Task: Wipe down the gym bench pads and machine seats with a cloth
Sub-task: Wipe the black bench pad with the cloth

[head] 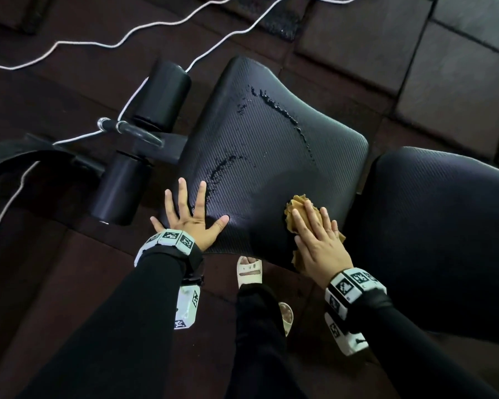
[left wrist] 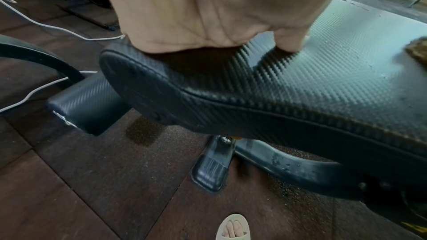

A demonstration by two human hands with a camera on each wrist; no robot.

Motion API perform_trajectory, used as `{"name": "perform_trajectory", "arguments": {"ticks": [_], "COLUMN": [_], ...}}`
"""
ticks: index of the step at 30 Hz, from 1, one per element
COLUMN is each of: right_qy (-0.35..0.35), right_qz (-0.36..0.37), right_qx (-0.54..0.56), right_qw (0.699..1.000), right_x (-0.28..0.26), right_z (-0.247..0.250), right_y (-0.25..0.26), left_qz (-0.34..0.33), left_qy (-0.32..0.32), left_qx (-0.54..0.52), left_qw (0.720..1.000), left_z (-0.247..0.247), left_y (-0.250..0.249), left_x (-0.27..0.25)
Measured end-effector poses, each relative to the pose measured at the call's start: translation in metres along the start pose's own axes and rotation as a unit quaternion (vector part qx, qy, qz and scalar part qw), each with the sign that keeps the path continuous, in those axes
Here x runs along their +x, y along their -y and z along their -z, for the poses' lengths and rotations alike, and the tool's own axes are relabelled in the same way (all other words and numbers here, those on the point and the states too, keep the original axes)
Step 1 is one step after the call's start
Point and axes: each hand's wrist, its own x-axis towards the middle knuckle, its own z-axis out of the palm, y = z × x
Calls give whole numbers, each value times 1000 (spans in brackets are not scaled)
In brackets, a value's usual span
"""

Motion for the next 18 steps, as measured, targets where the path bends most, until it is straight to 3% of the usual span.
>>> {"name": "perform_trajectory", "arguments": {"ticks": [7, 12, 15, 18], "right_qy": [1, -9, -14, -45], "right_qz": [22, 12, -37, -91], "right_qx": [-18, -32, -10, 25], "right_qw": [1000, 999, 999, 995], "right_x": [107, 184, 190, 161], "right_z": [48, 97, 112, 104], "right_y": [21, -3, -27, -40], "left_qz": [6, 13, 18, 19], "left_qy": [2, 16, 24, 37], "left_qx": [-1, 2, 1, 2], "left_qw": [1000, 1000, 1000, 999], "left_z": [-2, -3, -1, 1], "left_y": [2, 4, 3, 2], "left_x": [3, 4, 4, 4]}}
